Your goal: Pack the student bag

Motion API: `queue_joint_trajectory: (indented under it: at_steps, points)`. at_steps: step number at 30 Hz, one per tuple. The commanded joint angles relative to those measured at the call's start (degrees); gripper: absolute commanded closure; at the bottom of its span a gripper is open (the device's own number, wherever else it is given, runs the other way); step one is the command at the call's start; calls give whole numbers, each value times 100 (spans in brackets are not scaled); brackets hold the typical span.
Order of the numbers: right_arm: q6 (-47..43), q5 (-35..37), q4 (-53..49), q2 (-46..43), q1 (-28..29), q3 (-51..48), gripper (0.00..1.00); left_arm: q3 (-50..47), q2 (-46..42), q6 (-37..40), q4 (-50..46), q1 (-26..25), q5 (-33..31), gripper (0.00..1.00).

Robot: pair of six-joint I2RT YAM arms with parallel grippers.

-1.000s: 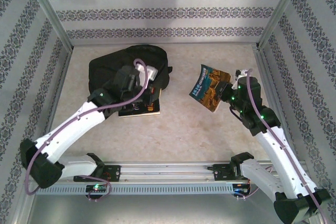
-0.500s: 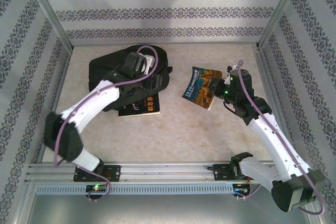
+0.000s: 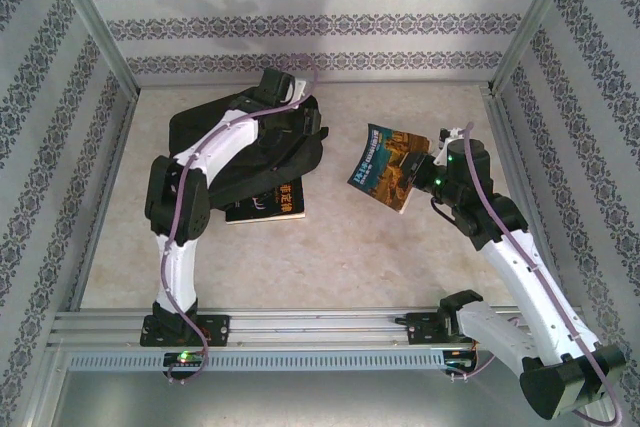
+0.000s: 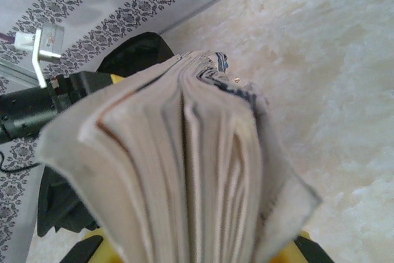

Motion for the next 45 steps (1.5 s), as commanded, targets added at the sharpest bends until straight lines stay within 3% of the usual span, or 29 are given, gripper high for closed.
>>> queue_joint_trajectory:
  at_steps: [1, 7, 13, 20, 27, 31, 38, 42, 45]
  points:
    - [-131, -112, 156, -152, -9, -46, 100, 271, 293, 85, -35, 72, 108, 41]
    - [-65, -211, 269, -174, -14, -217, 100, 259, 594, -56, 137, 172, -147, 54]
    - [-21, -284, 385, -100, -17, -317, 100, 202, 545, -263, 331, 254, -37, 100]
    - [-87, -301, 458, 28, -15, -158, 100, -56, -382, -348, 576, 247, 46, 100]
    - [-169, 42, 428, -56, -9, 133, 100, -721, -1932, -334, 505, 203, 220, 100]
    - [-275, 239, 368, -191, -10, 342, 100, -1568, -2870, -323, 461, 37, 646, 100]
    - [-329, 184, 240, -160, 7, 615, 100, -3881, -4342, -852, 1033, -426, 1595, 100]
    - [-226, 143, 287, -152, 5, 539, 100, -5080, -4872, -1313, 1710, -463, 1840, 100]
    - [-120, 55, 317, -105, 14, 478, 100, -5457, -5011, -1541, 2040, -464, 1983, 98]
